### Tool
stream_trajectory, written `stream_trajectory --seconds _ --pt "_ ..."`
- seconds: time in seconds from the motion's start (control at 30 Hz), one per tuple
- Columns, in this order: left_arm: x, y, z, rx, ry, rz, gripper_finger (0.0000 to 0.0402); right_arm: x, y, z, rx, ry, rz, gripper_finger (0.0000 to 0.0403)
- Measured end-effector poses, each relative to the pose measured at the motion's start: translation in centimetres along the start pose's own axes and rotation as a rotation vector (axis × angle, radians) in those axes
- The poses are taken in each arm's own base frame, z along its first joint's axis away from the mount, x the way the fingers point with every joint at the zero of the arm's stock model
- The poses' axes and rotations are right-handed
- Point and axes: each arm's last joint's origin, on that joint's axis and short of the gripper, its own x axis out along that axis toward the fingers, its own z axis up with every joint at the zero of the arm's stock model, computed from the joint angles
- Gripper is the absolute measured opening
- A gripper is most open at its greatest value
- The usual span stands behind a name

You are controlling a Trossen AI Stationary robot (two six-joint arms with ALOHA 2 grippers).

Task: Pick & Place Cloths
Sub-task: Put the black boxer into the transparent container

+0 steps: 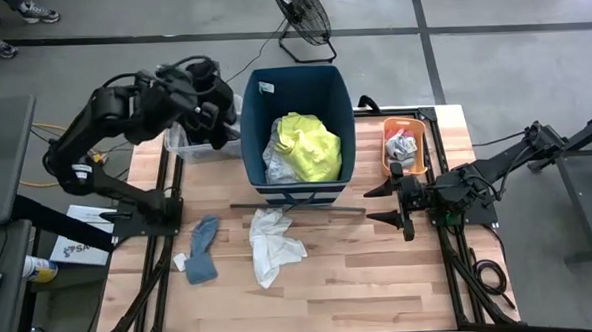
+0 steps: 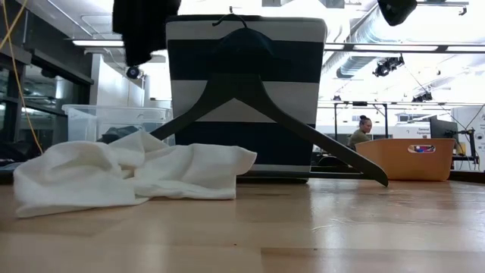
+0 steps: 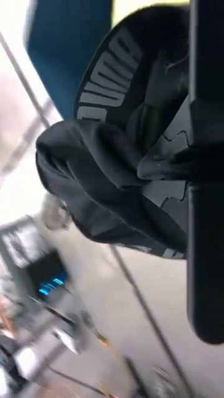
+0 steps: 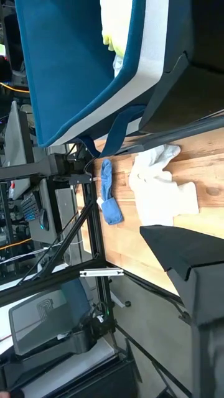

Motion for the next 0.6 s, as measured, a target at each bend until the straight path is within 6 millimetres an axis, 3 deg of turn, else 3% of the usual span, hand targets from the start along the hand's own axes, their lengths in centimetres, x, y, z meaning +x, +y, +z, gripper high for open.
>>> stream_trajectory --seconds 0.3,0.6 --pt "4.0 1.3 -0.8 -0.198 0.233 0.106 0.0000 0.0 0.0 0.0 0.000 0.000 0.000 0.0247" --pt "9.6 2.2 -1.4 -0.338 0.467 0.159 0.0000 0.0 0.0 0.0 0.000 0.000 0.000 0.0247"
